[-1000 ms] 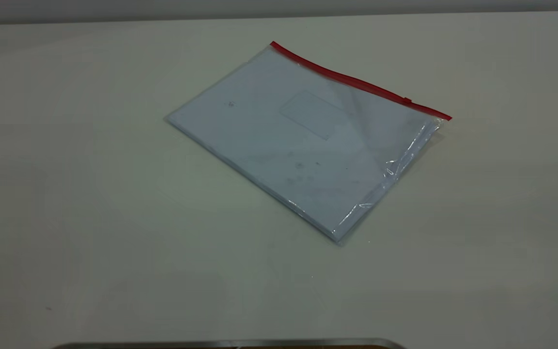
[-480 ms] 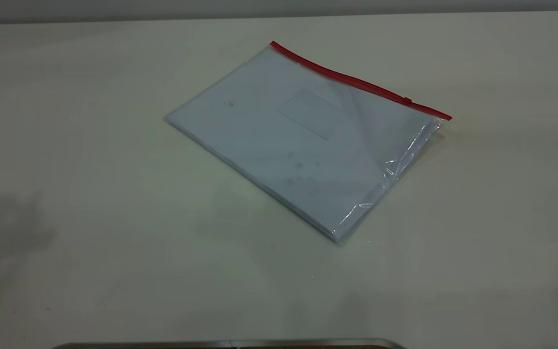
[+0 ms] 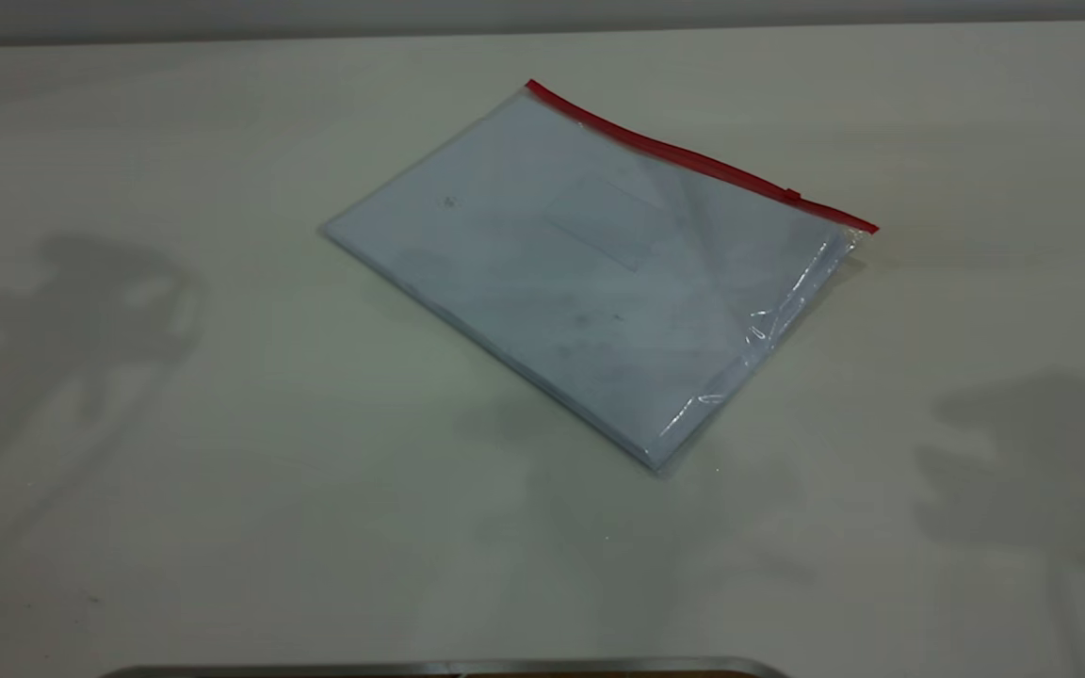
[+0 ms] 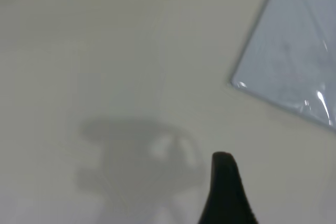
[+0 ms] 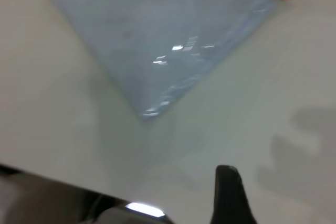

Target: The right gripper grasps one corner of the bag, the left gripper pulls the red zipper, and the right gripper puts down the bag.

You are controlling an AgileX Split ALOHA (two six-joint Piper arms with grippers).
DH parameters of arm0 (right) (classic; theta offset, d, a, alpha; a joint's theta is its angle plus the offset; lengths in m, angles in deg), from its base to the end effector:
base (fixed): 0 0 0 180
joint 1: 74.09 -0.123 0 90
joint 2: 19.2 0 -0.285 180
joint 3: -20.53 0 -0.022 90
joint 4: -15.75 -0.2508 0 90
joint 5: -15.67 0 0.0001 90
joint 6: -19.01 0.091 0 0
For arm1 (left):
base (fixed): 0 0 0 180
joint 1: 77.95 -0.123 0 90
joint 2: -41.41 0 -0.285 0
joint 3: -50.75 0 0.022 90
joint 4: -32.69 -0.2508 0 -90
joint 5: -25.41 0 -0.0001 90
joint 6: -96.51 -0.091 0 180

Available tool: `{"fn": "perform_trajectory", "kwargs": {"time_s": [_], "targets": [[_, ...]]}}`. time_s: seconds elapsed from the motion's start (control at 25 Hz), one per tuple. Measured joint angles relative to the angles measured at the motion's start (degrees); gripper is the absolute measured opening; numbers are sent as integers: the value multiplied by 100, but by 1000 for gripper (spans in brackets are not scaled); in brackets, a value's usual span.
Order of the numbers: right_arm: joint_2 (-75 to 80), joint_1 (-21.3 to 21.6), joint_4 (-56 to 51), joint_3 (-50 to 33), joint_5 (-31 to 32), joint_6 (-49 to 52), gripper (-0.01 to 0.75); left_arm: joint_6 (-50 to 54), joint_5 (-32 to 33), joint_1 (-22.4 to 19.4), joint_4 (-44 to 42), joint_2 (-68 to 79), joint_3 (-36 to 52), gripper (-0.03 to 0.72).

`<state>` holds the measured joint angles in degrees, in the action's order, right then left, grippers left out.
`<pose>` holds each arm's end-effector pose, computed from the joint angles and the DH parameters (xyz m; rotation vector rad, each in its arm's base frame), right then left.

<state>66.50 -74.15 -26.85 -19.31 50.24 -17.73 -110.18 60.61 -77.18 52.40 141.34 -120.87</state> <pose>0.2343 0.0353 0.2048 -0.1206 2.6167 0.5250 0.3489 -0.0224 0.2755 0.3216 2.4390 -0.1694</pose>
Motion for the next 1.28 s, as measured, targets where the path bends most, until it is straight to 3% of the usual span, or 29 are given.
{"fn": "perform_trajectory", "kwargs": {"time_s": [0.32,0.48,0.84,1.12,1.28], "targets": [[1997,0,-2964,279,-68,-3238,529,-431,142,13,69,628,-379,588],[3063,0,-3766,690,262,-4139,529,-485,6,187,64,634,-404,588],[4785,79,-3984,1952,459,-4445,529,-667,-8,451,69,916,-404,588],[5513,644,-4021,2453,778,-4445,533,-667,-7,451,76,925,-404,588],[5788,757,-4015,2605,778,-4445,582,-667,-7,451,156,925,-404,588]]}}
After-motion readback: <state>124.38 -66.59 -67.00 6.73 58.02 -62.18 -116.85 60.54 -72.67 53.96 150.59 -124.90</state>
